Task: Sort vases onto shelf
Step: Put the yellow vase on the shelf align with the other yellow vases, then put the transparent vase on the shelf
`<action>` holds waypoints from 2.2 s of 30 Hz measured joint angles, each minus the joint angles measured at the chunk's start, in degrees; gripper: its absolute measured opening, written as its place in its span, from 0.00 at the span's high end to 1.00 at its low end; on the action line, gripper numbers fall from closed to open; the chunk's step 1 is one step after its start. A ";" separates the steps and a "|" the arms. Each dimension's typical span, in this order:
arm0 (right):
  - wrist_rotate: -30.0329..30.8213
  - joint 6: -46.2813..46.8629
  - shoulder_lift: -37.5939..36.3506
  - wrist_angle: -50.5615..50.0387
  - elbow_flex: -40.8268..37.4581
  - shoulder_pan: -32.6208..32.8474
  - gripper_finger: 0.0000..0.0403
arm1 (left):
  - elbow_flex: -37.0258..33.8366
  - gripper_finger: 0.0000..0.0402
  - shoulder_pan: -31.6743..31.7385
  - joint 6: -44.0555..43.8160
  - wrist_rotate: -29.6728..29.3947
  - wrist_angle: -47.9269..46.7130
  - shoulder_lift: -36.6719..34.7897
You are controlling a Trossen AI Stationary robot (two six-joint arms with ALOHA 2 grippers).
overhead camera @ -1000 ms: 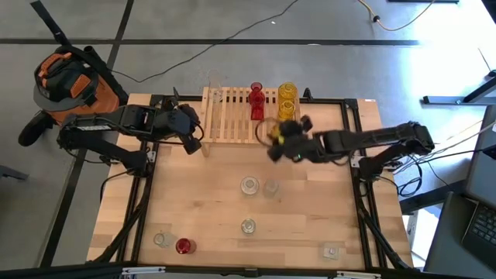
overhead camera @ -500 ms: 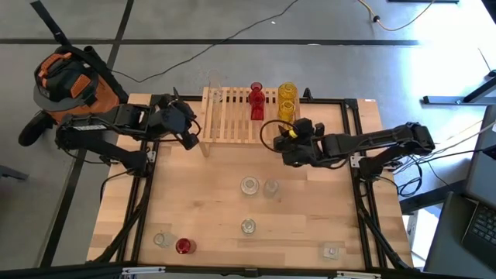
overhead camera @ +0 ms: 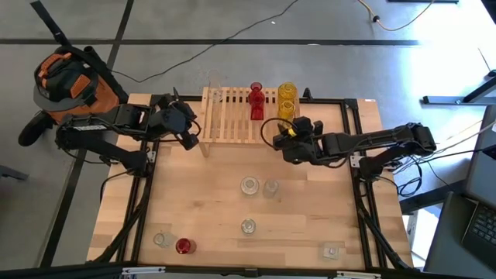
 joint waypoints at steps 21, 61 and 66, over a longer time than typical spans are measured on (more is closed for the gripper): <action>-3.84 -0.12 0.33 -5.07 5.45 -3.23 0.07 | 0.00 1.00 0.00 -0.50 0.04 -0.02 0.00; -16.09 11.85 1.14 -20.39 15.08 19.21 0.54 | 0.00 1.00 0.00 1.26 1.79 -1.55 0.00; -14.77 10.49 3.65 -10.61 8.60 23.78 0.54 | 0.00 1.00 0.00 1.97 1.79 -1.55 0.00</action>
